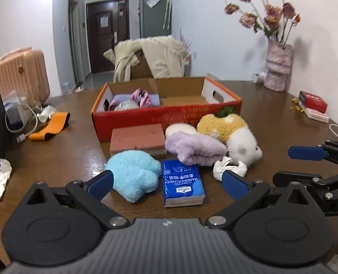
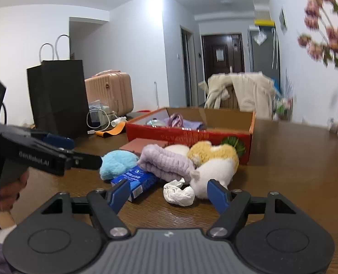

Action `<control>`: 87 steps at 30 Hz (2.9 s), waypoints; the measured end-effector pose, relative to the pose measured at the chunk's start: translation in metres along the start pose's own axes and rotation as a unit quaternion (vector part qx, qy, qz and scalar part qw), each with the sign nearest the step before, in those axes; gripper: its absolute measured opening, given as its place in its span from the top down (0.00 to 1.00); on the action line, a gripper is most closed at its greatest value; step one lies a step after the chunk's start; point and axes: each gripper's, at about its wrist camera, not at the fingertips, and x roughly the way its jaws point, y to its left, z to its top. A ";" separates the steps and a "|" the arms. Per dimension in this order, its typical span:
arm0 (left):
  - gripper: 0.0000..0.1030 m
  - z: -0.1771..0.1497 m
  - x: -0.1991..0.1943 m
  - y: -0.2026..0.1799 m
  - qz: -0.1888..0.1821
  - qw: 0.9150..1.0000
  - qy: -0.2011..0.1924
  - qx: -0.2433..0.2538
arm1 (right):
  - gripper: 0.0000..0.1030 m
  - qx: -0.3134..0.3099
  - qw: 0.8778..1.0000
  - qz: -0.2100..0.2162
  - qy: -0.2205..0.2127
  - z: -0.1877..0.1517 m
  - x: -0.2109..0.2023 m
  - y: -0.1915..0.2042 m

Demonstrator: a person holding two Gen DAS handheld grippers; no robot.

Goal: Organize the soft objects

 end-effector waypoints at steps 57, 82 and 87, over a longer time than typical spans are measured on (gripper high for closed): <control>0.55 0.134 0.018 0.050 -0.140 0.985 -0.099 0.018 | 0.86 0.006 0.999 -0.040 -0.031 0.125 0.028 0.010; 0.27 0.212 0.274 0.067 -0.115 0.990 0.026 0.076 | 0.65 0.104 0.985 0.009 0.134 0.225 0.357 -0.127; 0.26 0.232 0.220 0.087 -0.084 0.995 -0.015 0.060 | 0.65 0.086 0.991 -0.007 0.106 0.244 0.311 -0.111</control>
